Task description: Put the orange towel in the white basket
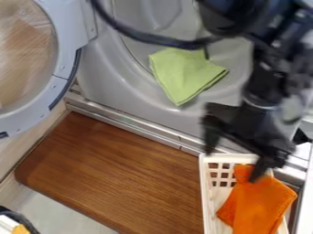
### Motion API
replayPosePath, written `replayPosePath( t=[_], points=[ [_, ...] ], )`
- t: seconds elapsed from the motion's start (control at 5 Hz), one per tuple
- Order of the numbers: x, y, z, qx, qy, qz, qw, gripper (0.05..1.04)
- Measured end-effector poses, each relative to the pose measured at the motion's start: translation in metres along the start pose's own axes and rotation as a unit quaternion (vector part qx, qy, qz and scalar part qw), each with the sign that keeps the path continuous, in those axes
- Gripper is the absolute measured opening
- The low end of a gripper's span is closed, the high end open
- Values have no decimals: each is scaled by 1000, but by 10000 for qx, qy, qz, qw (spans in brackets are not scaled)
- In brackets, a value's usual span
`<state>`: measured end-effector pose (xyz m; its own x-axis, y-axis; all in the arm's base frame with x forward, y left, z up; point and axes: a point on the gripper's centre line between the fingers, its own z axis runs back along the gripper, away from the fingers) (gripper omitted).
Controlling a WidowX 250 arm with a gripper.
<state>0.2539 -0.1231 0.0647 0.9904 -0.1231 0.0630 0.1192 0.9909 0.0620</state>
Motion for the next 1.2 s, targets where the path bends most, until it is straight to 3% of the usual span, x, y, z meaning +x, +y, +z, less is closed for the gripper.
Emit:
replayPosePath(
  t=[0.2,0.6,1.2],
  points=[
    [-14,30,-5,-71,65,693,9975,1001],
    [-21,54,-19,-481,-305,346,9978,1001],
    [-21,54,-19,-491,-313,318,9978,1001]
  ],
)
